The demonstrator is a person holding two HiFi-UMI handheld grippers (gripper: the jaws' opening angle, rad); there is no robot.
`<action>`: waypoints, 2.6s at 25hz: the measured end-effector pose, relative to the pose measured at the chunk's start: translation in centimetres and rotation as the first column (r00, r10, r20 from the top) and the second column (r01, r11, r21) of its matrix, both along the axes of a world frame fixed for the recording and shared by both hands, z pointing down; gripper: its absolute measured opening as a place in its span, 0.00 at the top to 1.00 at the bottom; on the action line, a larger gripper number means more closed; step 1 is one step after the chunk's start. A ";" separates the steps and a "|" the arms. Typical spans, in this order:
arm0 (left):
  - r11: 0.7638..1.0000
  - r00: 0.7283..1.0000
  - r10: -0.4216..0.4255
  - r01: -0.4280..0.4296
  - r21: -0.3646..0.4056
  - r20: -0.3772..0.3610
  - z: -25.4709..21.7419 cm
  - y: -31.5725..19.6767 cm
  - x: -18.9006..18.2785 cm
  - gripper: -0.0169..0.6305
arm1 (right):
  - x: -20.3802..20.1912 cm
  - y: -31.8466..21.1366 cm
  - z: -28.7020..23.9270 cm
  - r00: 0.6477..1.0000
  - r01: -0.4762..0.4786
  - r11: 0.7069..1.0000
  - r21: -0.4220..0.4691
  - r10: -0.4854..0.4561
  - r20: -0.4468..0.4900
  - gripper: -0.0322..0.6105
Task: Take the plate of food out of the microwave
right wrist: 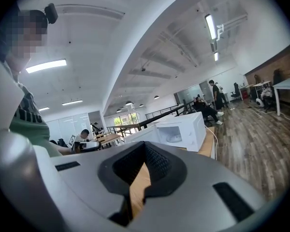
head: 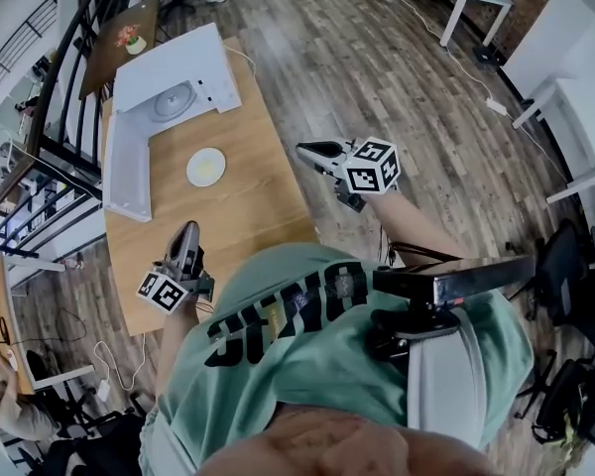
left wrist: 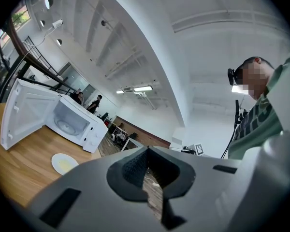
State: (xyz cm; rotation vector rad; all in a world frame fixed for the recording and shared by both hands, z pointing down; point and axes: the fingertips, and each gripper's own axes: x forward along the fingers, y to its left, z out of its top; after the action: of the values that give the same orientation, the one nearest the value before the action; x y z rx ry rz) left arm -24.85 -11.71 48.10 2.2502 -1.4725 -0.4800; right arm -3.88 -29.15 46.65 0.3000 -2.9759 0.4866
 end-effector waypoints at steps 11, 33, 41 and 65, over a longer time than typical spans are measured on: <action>0.999 0.999 0.037 -0.037 0.011 -0.015 0.3 -1.2 0.5 0.97 | 0.1 0.8 0.3 1.000 0.006 1.000 -0.003 -0.006 -0.022 0.94; 0.999 1.000 0.025 -0.025 0.034 -0.017 -0.5 -1.3 -0.3 0.97 | -0.5 1.2 0.1 0.999 0.031 1.000 0.002 -0.031 -0.038 0.94; 0.999 0.999 0.028 -0.027 0.032 -0.018 -0.3 -1.1 -0.1 0.97 | -0.5 1.4 0.4 0.999 0.030 1.000 -0.002 -0.030 -0.041 0.94; 0.999 0.999 0.029 -0.028 0.026 -0.021 -0.1 -1.3 -0.1 0.97 | -0.4 1.2 0.8 0.999 0.019 1.000 -0.018 -0.019 -0.038 0.94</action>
State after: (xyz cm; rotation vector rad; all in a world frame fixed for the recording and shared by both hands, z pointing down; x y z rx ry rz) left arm -24.93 -12.97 48.01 2.2756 -1.4295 -0.5145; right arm -4.27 -27.97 47.41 0.2757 -2.9332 0.4998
